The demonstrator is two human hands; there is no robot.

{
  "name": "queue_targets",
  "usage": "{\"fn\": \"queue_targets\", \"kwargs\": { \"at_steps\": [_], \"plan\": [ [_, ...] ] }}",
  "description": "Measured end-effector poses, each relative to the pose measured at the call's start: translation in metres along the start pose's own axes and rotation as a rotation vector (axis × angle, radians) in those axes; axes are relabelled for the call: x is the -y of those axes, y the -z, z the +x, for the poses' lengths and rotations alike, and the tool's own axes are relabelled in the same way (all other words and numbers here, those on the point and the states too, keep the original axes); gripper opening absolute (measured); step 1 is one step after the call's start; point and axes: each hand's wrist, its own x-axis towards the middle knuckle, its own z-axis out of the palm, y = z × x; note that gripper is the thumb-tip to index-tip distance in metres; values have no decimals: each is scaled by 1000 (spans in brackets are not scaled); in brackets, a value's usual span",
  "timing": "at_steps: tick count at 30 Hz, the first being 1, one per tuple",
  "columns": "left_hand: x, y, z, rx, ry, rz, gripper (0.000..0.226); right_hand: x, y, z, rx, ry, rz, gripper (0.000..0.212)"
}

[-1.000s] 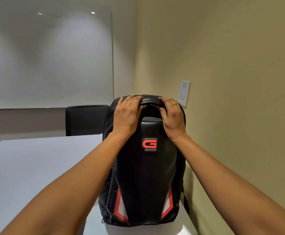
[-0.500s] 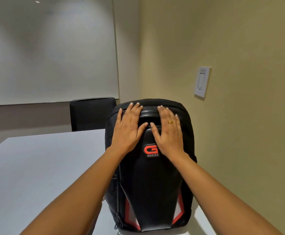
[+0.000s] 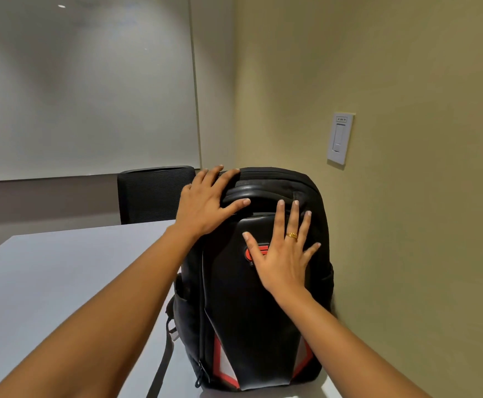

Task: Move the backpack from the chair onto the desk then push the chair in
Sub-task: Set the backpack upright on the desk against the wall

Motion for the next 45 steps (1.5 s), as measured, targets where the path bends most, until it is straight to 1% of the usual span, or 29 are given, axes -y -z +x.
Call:
{"fn": "queue_targets", "kwargs": {
  "at_steps": [2, 4, 9, 12, 15, 18, 21, 24, 26, 27, 29, 31, 32, 33, 34, 36, 38, 41, 45],
  "plan": [
    [2, 4, 1, 13, -4, 5, 82, -1, -3, 0, 28, 2, 24, 89],
    [4, 4, -1, 4, 7, 20, 80, -2, -5, 5, 53, 27, 63, 90],
    [-1, 6, -8, -58, 96, 139, 78, -9, -11, 24, 127, 108, 104, 90],
    [-4, 5, -15, -106, 130, 257, 72, -20, -12, 40, 215, 190, 162, 89],
    [-13, 3, -24, -145, 156, 311, 66, -29, -10, 58, 317, 260, 210, 87],
    [-27, 0, -28, -178, 179, 298, 61, -40, -8, 77, 400, 293, 139, 84],
    [-40, -1, -31, -171, 187, 264, 59, -50, -1, 90, 455, 294, 71, 81],
    [-45, 5, -28, -146, 168, 292, 55, -55, 10, 83, 465, 273, 95, 79],
    [-44, 15, -23, -146, 126, 265, 49, -54, 20, 72, 413, 264, 119, 74],
    [-42, 21, -19, -136, 101, 211, 46, -51, 25, 66, 362, 264, 142, 69],
    [-35, 32, -5, -66, 78, 2, 39, -37, 37, 53, 215, 245, 225, 57],
    [-29, 42, 13, 64, 61, -214, 35, -14, 46, 38, 53, 163, 293, 46],
    [-26, 44, 22, 140, 27, -268, 35, -2, 50, 31, -22, 105, 302, 43],
    [-25, 44, 30, 210, -18, -299, 36, 10, 53, 23, -82, 41, 300, 43],
    [-27, 43, 37, 275, -64, -330, 38, 20, 56, 16, -115, -26, 298, 49],
    [-34, 38, 46, 391, -139, -405, 42, 38, 59, 4, -101, -133, 296, 74],
    [-43, 30, 51, 493, -201, -465, 43, 53, 59, -2, -29, -137, 259, 89],
    [-50, 20, 57, 603, -217, -556, 42, 63, 57, 3, 126, -124, 127, 97],
    [-44, 9, 63, 589, -228, -521, 40, 56, 57, 11, 172, -101, 110, 93]
  ]
}}
